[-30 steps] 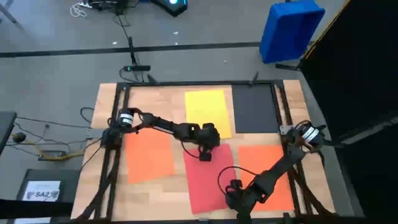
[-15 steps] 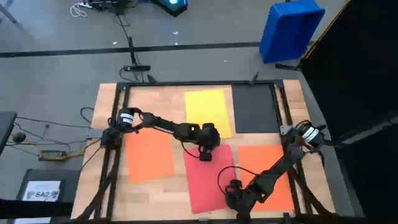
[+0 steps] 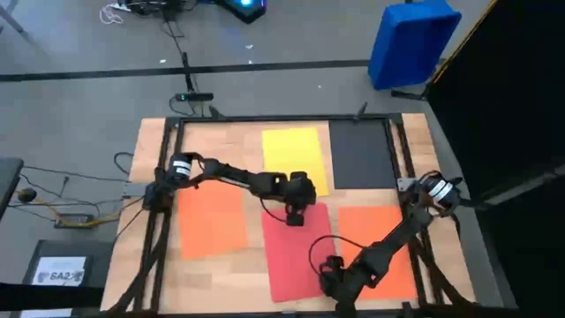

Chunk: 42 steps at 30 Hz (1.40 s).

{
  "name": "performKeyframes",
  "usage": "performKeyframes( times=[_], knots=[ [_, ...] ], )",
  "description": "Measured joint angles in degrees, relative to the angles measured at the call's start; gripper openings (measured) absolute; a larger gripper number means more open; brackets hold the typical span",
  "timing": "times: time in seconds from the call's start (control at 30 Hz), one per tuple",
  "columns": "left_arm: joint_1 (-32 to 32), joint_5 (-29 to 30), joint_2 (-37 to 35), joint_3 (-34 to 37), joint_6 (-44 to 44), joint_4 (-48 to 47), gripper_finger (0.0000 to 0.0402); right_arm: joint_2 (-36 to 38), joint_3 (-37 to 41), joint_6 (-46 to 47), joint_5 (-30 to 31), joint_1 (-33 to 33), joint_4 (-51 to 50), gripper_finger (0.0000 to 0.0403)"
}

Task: Organize paper
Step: Stack the red paper on top of the red paper

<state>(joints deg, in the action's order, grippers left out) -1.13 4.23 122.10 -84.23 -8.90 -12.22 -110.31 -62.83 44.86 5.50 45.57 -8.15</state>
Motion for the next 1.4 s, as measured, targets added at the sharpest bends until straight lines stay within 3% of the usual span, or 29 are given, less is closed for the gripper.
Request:
performKeyframes(
  times=[0.23, 0.4, 0.53, 0.67, 0.83, 0.97, 1.4],
  knots=[
    [0.0, -1.65, -1.29, 0.0, 0.9, -0.6, 0.0, 0.41, -0.15, 2.69, 0.26, 0.89, 0.94, 0.0],
    [-0.55, -1.92, -9.19, -0.14, 1.43, -2.37, 0.0, 2.61, -4.56, -0.57, 2.77, 0.6, -0.79, 0.0],
    [-2.1, 1.61, -16.39, 0.74, 1.59, -11.25, 0.0, 5.92, -5.84, -0.56, 10.6, -0.16, -11.07, 0.0],
    [-6.0, 4.1, -20.51, 5.75, 4.45, -17.33, 0.0, 10.26, -5.37, 9.19, 18.96, -2.36, -28.89, 0.0],
    [-11.57, 4.04, -24.3, 14.29, 12.14, -17.88, 0.0, 11.82, -2.72, 14.69, 11.49, -10.36, -42.56, 0.0],
    [-14.86, 3.37, -25.73, 19.08, 19.11, -17.28, 0.0, 11.01, -0.3, 9.66, 4.48, -17.45, -41.59, 0.0],
    [-18.42, 1.68, -24.87, 29.42, 29.08, -10.05, 0.0, 11.53, 0.37, -0.58, -0.93, -27.42, -40.82, 0.0]
  ],
)
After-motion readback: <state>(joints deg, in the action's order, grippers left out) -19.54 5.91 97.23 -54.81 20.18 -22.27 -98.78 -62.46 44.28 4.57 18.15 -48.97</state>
